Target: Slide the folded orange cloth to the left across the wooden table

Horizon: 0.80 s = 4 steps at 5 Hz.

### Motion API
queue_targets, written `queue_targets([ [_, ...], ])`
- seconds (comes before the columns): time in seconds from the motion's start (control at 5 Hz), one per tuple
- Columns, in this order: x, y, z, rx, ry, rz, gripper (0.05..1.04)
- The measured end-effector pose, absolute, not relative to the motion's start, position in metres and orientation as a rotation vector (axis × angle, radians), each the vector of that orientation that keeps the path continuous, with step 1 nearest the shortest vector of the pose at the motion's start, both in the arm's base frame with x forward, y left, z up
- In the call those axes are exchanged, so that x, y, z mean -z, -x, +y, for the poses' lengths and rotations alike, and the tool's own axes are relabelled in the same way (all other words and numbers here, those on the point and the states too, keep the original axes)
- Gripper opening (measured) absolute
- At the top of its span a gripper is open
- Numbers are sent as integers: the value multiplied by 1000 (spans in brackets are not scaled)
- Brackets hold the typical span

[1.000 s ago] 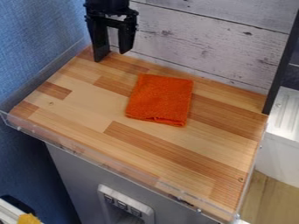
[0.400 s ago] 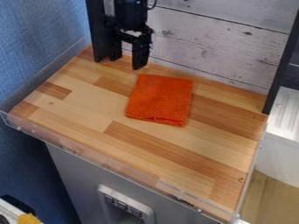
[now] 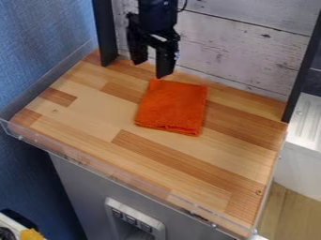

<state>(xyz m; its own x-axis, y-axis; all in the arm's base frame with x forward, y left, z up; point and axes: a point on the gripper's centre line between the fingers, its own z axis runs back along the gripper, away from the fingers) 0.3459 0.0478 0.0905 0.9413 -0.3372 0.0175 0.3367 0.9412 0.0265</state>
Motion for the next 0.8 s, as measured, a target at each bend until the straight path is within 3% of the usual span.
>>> queue_targets([
  [0.6, -100, -343, 26, 473, 4, -46, 979],
  [0.8, -98, -354, 19, 507, 11, -67, 689],
])
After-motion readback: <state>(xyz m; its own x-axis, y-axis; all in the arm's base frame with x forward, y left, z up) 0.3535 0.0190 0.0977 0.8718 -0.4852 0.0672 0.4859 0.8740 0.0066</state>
